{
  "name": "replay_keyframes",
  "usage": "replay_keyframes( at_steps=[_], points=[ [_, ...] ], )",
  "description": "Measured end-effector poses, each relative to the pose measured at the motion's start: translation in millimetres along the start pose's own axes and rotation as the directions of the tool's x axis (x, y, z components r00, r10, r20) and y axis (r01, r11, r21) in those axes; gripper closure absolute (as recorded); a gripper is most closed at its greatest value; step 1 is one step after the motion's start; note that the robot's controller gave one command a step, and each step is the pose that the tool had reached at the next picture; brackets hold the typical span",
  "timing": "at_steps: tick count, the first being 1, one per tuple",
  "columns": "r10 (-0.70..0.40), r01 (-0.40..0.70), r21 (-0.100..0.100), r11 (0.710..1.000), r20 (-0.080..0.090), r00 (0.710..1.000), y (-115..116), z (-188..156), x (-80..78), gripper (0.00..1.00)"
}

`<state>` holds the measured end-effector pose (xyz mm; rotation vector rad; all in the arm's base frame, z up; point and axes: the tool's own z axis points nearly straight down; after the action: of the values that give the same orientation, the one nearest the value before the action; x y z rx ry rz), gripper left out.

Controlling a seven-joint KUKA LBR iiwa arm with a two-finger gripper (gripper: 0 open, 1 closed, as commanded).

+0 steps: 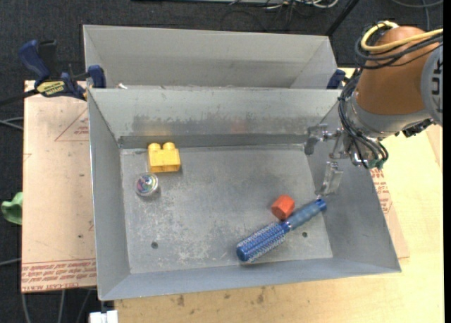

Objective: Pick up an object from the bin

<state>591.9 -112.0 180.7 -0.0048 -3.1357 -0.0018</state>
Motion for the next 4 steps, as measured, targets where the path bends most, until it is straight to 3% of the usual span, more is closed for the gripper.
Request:
replay_keyframes(
  at_steps=[1, 2, 3, 4],
  points=[
    [-0.509, 0.509, 0.001, 0.860, 0.004, 0.860, 13.6, 92.8, 57.3, 0.00],
    [-0.511, 0.511, 0.007, 0.859, 0.013, 0.859, 14.4, 87.7, 53.4, 1.00],
    [-0.524, 0.524, 0.011, 0.851, 0.014, 0.851, 21.2, -38.6, 53.2, 1.00],
    [-0.524, 0.523, 0.005, 0.852, 0.008, 0.852, 20.9, -33.7, 54.8, 0.00]
  ],
)
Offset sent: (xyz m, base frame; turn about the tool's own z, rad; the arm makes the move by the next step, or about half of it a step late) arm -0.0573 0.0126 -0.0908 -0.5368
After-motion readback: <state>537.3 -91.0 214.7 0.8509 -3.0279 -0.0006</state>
